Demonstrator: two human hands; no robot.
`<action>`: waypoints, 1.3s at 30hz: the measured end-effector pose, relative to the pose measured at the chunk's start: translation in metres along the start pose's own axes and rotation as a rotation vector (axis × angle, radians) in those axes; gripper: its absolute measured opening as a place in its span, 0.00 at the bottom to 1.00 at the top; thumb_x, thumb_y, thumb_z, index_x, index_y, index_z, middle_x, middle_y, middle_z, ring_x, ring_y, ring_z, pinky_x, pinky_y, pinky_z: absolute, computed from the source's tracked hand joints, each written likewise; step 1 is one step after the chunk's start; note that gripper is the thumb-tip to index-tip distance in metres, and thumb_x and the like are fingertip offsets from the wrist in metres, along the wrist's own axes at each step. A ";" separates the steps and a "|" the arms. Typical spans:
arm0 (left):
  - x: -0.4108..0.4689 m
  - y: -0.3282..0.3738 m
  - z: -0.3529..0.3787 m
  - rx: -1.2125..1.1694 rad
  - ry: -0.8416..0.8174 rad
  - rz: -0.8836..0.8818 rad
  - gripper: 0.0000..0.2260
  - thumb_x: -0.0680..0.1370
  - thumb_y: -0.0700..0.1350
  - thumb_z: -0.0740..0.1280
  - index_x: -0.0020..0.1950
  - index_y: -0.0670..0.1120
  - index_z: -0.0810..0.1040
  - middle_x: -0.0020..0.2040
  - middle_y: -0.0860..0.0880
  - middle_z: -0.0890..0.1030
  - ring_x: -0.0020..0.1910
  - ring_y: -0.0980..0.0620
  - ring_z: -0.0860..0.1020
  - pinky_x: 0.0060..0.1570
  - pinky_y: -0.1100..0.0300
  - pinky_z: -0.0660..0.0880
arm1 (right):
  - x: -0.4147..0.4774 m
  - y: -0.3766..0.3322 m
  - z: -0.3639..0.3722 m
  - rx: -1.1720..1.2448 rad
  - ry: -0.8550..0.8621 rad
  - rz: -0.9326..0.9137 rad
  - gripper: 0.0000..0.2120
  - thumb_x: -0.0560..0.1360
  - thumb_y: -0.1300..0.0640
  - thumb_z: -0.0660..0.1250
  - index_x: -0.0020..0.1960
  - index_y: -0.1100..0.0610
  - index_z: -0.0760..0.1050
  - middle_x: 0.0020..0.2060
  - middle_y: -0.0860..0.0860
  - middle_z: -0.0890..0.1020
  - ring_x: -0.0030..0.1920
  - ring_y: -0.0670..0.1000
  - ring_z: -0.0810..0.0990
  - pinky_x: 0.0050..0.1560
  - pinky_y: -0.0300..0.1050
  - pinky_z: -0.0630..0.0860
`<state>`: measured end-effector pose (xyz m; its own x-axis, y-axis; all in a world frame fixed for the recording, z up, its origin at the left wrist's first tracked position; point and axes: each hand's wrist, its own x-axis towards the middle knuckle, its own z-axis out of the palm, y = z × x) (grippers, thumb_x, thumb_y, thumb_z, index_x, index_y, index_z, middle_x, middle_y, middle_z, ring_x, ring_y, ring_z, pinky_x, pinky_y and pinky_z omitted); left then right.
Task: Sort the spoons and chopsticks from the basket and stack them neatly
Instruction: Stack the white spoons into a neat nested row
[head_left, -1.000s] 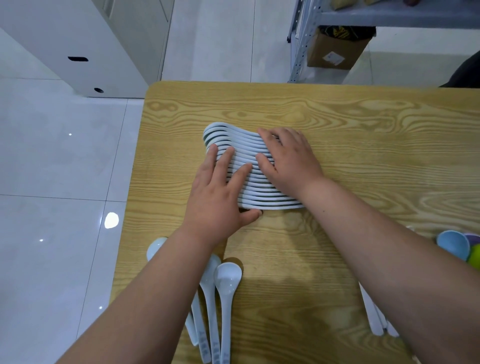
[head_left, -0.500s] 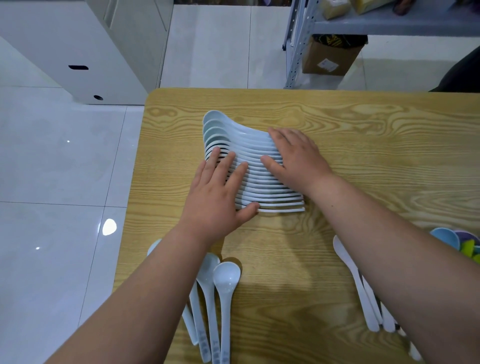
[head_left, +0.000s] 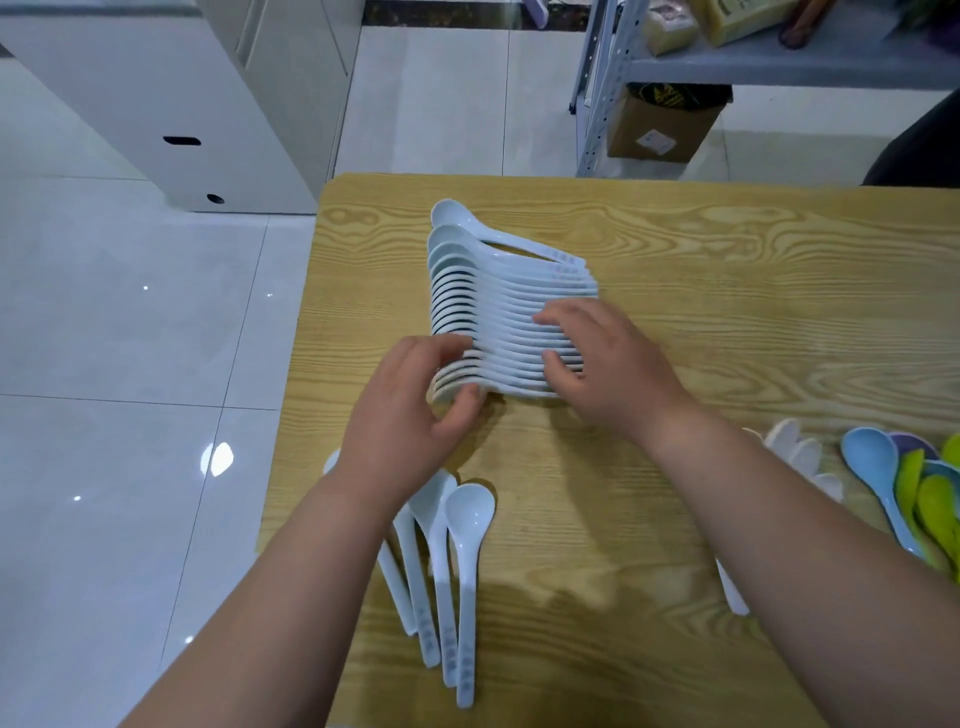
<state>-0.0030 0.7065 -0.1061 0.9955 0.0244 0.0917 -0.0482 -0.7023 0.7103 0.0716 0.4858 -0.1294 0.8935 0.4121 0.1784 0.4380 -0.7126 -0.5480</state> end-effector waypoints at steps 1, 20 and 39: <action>-0.013 0.001 -0.005 -0.029 -0.017 -0.005 0.17 0.74 0.45 0.71 0.63 0.50 0.77 0.55 0.56 0.79 0.56 0.60 0.76 0.55 0.63 0.75 | -0.014 -0.014 -0.002 0.033 -0.006 -0.001 0.17 0.75 0.54 0.64 0.61 0.57 0.79 0.57 0.52 0.82 0.59 0.51 0.77 0.60 0.42 0.71; -0.161 -0.043 -0.060 -0.072 -0.222 -0.475 0.17 0.75 0.46 0.70 0.64 0.53 0.73 0.49 0.54 0.79 0.43 0.58 0.79 0.41 0.61 0.74 | -0.171 -0.155 0.048 0.082 -0.477 0.558 0.25 0.77 0.42 0.66 0.72 0.44 0.67 0.66 0.47 0.70 0.57 0.48 0.77 0.56 0.48 0.76; -0.089 -0.053 -0.048 0.080 -0.329 -0.665 0.27 0.74 0.40 0.68 0.68 0.51 0.60 0.63 0.43 0.63 0.39 0.49 0.73 0.41 0.54 0.73 | -0.155 -0.168 0.076 0.054 -0.474 0.560 0.18 0.76 0.60 0.61 0.65 0.51 0.68 0.55 0.54 0.74 0.50 0.55 0.73 0.45 0.46 0.69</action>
<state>-0.0929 0.7755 -0.1180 0.7862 0.2564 -0.5623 0.5661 -0.6637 0.4888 -0.1482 0.5845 -0.1272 0.8382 0.2043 -0.5056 -0.0877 -0.8646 -0.4947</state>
